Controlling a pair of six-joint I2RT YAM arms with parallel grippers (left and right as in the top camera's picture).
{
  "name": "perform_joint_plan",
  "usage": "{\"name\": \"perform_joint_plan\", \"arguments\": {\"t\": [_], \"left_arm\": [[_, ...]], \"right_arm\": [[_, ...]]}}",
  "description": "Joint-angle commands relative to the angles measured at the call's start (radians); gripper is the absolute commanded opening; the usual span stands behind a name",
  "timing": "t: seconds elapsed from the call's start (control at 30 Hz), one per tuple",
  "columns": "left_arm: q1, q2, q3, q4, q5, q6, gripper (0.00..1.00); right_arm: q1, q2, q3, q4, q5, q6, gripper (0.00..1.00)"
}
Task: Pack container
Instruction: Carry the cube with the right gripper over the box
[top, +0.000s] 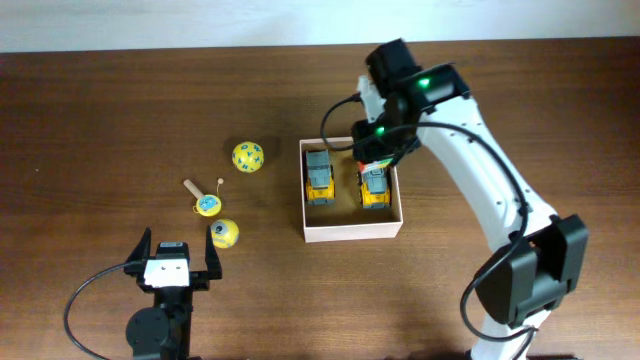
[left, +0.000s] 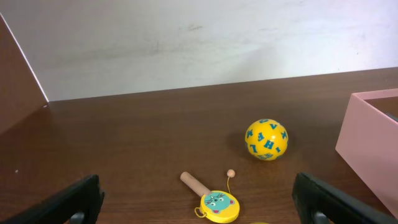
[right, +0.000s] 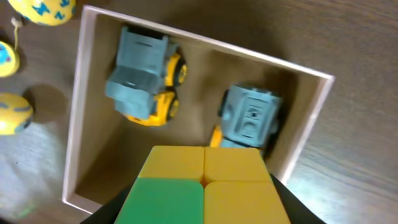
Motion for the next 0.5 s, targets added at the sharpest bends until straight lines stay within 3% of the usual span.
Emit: {"name": "perform_joint_plan", "arguments": {"t": [0.0, 0.3, 0.47], "left_arm": [[-0.004, -0.003, -0.008, 0.000, 0.010, 0.016, 0.99], [-0.004, -0.003, -0.008, 0.000, 0.010, 0.016, 0.99], [-0.004, -0.003, -0.008, 0.000, 0.010, 0.016, 0.99]], "right_arm": [[0.048, -0.026, 0.011, 0.026, 0.072, 0.116, 0.43], [0.117, 0.016, -0.047, 0.138, 0.196, 0.269, 0.43], [0.117, 0.090, -0.047, 0.161, 0.202, 0.272, 0.43]]}}
